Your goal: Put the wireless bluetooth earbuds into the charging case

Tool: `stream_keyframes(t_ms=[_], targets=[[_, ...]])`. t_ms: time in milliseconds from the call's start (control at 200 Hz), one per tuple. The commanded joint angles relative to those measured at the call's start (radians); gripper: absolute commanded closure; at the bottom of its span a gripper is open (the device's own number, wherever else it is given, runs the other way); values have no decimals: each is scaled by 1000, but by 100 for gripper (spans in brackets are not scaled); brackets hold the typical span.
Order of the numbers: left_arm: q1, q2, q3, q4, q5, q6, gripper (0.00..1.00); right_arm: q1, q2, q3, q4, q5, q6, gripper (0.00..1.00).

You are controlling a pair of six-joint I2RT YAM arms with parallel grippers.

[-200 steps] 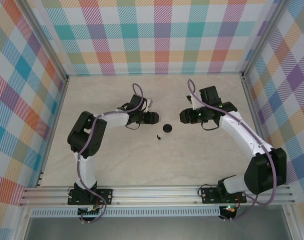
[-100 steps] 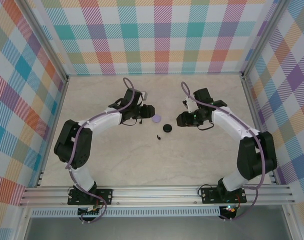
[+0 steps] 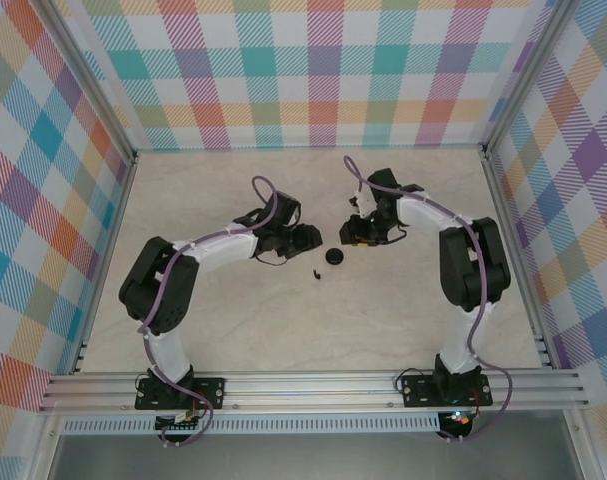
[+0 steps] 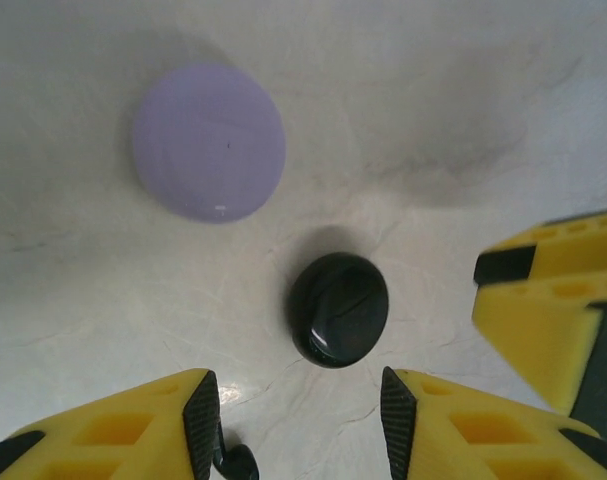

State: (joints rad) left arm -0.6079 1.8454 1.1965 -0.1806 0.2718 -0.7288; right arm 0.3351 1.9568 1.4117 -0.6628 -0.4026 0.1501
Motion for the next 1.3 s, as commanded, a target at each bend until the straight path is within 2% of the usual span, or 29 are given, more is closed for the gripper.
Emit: stream_keyframes(t_ms=[0,245,565,905,1300], targets=[[-8,22,30,4,21,-58,52,-1,70,89,-64,-38,10,62],[-22,89,22,112,94,-123,51,-3,182,225,-132,-39,2,68],[-38,151,41,180,140,-174,55,-4,227,263,-158,-70,-1,71],[-53,199,70,197,154,-200,60,-4,223,228,-171,-84,-14,71],[-55,217,95,157,123,-181,62,-22,121,132,-156,11,31,70]])
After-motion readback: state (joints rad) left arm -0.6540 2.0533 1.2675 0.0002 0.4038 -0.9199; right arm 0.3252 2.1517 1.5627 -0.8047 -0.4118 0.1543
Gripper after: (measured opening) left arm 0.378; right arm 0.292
